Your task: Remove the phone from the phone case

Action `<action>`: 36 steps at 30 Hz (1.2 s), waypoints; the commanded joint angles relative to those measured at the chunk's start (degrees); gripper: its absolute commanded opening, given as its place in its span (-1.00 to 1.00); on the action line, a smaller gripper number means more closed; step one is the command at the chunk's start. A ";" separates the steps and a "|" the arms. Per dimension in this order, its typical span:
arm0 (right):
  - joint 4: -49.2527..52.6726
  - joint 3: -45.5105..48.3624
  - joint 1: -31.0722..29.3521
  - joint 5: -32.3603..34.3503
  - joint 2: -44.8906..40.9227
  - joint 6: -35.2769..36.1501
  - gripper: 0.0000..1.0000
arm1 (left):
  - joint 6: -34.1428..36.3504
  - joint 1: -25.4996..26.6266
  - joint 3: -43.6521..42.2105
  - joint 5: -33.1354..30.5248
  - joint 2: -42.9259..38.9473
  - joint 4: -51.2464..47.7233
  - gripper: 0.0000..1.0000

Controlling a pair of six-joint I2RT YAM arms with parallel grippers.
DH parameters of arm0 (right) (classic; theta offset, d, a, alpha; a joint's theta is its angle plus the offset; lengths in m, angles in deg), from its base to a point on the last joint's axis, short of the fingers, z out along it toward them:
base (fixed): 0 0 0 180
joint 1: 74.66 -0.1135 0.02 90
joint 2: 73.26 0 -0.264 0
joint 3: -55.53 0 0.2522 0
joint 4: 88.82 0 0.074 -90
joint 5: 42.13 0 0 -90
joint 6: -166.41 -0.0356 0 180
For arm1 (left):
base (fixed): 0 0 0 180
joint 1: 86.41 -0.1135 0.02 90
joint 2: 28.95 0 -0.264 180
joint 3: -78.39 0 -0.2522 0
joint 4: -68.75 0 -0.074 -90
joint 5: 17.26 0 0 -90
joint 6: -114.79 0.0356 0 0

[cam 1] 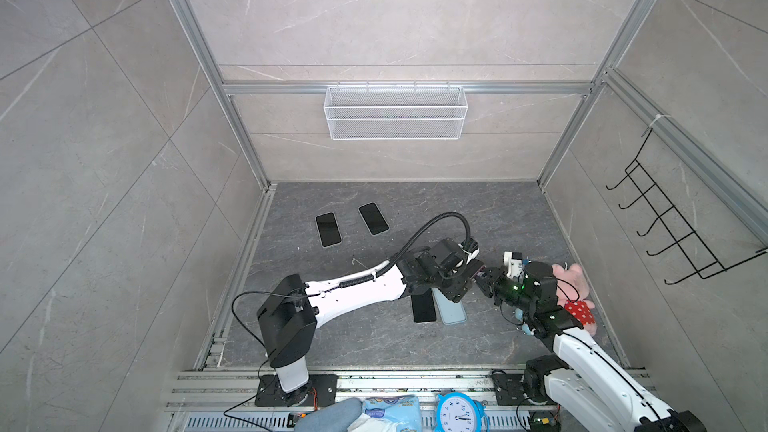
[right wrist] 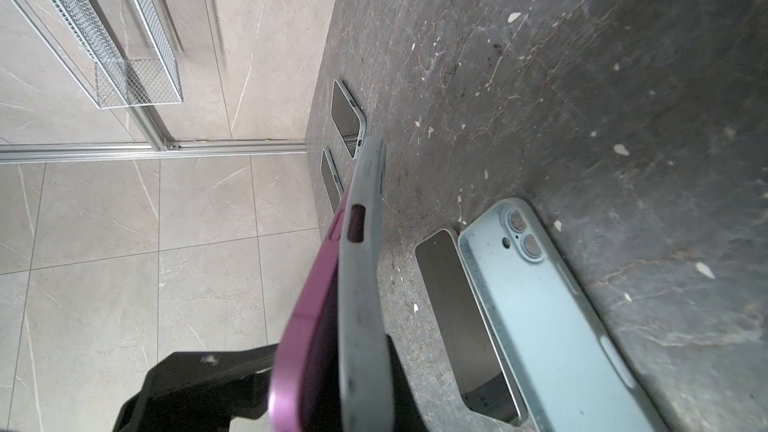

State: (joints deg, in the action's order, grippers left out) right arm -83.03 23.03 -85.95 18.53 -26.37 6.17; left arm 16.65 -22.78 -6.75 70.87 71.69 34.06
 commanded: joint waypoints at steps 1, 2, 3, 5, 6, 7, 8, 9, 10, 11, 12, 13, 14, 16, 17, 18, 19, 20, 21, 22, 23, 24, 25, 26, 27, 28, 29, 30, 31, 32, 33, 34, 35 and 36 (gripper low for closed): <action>-4.57 0.00 -0.11 -0.32 -0.58 1.11 -1.00 | 3.13 0.28 2.93 -3.21 0.47 0.78 0.45; -4.97 0.23 -0.17 -0.36 -0.58 1.02 -1.00 | 3.13 0.34 2.91 -3.77 0.81 1.34 0.44; -5.19 0.42 -0.22 -0.36 -0.53 0.98 -1.00 | 3.13 0.28 2.90 -4.08 1.18 1.84 0.43; -5.63 0.64 -0.16 -0.41 -0.40 0.81 -1.00 | 3.04 0.33 2.86 -5.25 1.72 2.82 0.42; -5.98 0.72 -0.22 -0.53 -0.19 0.79 -1.00 | 2.95 0.28 2.79 -6.27 1.95 3.41 0.40; -6.23 0.72 -0.26 -0.70 -0.08 0.65 -1.00 | 2.96 0.32 2.68 -6.92 1.98 3.93 0.39; -6.53 0.72 -0.32 -0.88 0.04 0.67 -1.00 | 3.11 0.22 2.51 -7.26 1.86 4.76 0.38; -6.54 0.73 -0.36 -0.97 0.25 0.77 -1.00 | 3.13 0.27 2.20 -7.20 1.68 5.58 0.37; -6.67 0.65 -0.44 -0.98 0.38 0.88 -1.00 | 3.14 0.32 2.21 -6.92 1.52 5.94 0.37; -6.62 0.71 -0.41 -1.07 0.55 0.93 -1.00 | 3.13 0.30 2.22 -6.46 1.36 6.36 0.36; -6.71 0.79 -0.49 -1.07 0.69 0.95 -1.00 | 3.14 0.33 2.22 -6.00 1.20 6.80 0.35; -7.03 0.89 -0.40 -1.05 0.79 0.87 -1.00 | 3.26 0.28 2.21 -5.67 1.19 7.17 0.35; -7.66 1.14 -0.55 -1.07 0.89 0.56 -1.00 | 3.38 0.32 2.57 -5.61 1.44 7.00 0.35; -8.46 1.42 -0.64 -1.07 1.01 0.26 -1.00 | 3.47 0.29 3.44 -6.33 2.40 6.21 0.33; -8.51 1.43 -0.69 -1.02 1.05 0.17 -1.00 | 3.59 0.32 3.58 -6.77 2.76 6.10 0.31; -8.56 1.43 -0.84 -1.07 1.09 0.15 -1.00 | 3.87 0.34 3.73 -7.37 3.21 6.05 0.29; -8.56 1.44 -0.89 -1.00 1.02 0.07 -1.00 | 4.13 0.31 3.80 -7.74 3.61 5.86 0.27; -8.56 1.47 -0.93 -0.97 0.92 0.00 -1.00 | 4.30 0.37 4.01 -8.35 4.07 5.61 0.26; -8.60 1.49 -0.93 -0.81 0.77 -0.22 -1.00 | 4.61 0.53 4.25 -9.31 4.59 5.34 0.24; -8.62 1.53 -1.05 -0.59 0.67 -0.38 -1.00 | 5.06 0.80 4.49 -10.45 5.17 4.86 0.22; -8.72 1.52 -1.11 -0.38 0.57 -0.59 -1.00 | 5.68 1.09 4.75 -11.35 5.63 4.52 0.20; -8.82 1.52 -1.23 -0.21 0.57 -0.80 -1.00 | 6.26 1.36 5.06 -12.09 6.05 4.09 0.19; -8.78 1.43 -1.25 -0.04 0.49 -0.96 -1.00 | 6.71 1.62 5.41 -12.85 6.35 3.57 0.18; -8.98 1.34 -1.29 0.05 0.57 -1.14 -1.00 | 7.12 1.89 5.76 -13.59 6.70 2.91 0.17; -9.00 1.19 -1.36 0.08 0.65 -1.16 -1.00 | 7.44 2.14 5.85 -14.66 6.76 2.71 0.15; -9.19 1.16 -1.49 0.20 0.73 -1.35 -1.00 | 7.78 2.22 5.83 -15.69 6.89 2.58 0.14; -9.62 1.21 -1.71 0.40 0.81 -1.66 -1.00 | 8.10 2.29 5.93 -16.90 6.94 2.27 0.11; -9.99 1.34 -1.93 0.60 0.87 -1.96 -1.00 | 8.45 2.42 5.98 -18.04 7.03 2.05 0.07; -10.21 1.34 -2.18 0.77 1.00 -2.05 -1.00 | 9.10 2.53 6.08 -18.77 7.18 1.73 0.05; -10.27 1.34 -2.31 0.90 1.14 -2.09 -1.00 | 9.57 2.80 6.26 -19.23 7.43 1.45 0.04; -10.31 1.26 -2.43 1.10 1.26 -2.10 -1.00 | 10.12 3.10 6.48 -20.00 7.92 0.83 0.03; -10.60 1.25 -2.62 1.28 1.48 -2.22 -1.00 | 10.79 3.60 6.96 -21.08 8.56 0.26 0.02; -10.94 1.25 -2.82 1.28 1.76 -2.32 -1.00 | 11.46 3.89 7.29 -22.13 9.27 -0.28 0.01; -11.14 1.17 -2.95 1.31 2.08 -2.40 -1.00 | 12.10 4.21 7.79 -23.14 9.84 -0.72 -0.02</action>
State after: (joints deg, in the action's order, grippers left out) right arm -87.68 25.32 -87.85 22.40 -24.05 4.73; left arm 24.89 -18.67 -0.65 54.53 78.34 36.16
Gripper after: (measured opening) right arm 0.106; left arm 0.498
